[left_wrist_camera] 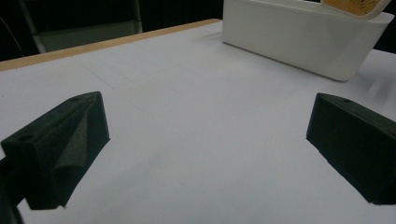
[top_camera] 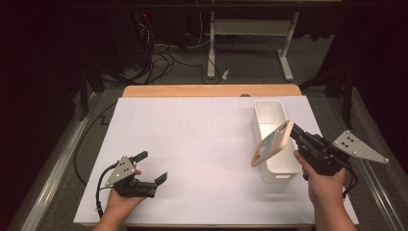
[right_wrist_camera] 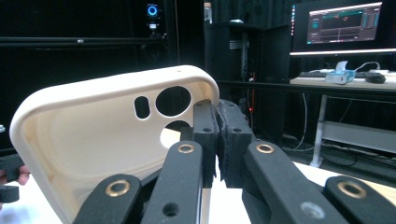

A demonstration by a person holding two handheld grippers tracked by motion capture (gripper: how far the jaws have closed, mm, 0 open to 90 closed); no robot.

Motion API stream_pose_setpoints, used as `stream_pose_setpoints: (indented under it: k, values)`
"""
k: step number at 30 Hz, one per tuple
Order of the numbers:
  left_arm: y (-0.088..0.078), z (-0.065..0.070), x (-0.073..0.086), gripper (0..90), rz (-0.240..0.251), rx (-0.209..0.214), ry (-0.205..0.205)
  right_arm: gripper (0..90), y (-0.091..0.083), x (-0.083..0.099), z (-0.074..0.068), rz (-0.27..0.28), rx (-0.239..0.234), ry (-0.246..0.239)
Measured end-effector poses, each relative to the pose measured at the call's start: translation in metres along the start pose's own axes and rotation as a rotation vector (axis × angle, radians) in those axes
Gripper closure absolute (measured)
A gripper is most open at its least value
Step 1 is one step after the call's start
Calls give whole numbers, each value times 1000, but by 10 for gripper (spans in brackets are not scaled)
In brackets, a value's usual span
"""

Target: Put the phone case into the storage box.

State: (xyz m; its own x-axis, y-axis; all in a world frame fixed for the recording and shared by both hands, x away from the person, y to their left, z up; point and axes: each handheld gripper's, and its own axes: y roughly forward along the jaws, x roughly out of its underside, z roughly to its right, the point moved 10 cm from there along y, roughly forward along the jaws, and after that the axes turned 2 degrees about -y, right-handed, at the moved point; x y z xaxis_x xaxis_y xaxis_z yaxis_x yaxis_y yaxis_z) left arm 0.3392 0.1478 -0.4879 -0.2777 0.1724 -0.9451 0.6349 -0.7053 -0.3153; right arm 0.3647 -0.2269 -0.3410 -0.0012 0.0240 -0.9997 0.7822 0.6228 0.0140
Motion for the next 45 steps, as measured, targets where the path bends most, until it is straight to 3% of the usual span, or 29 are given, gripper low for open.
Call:
stream_pose_setpoints:
  k: [18,28,45]
  values:
    - [0,1,-1,4,4,4,2,883,-14,-7,27,13,98,-4]
    - [-1,1,-2,4,13,6,-1,883,-19,-6,42,-5,174,-31]
    - [-1,1,-2,4,18,8,-4,883,-1,3,69,-45,270,-22]
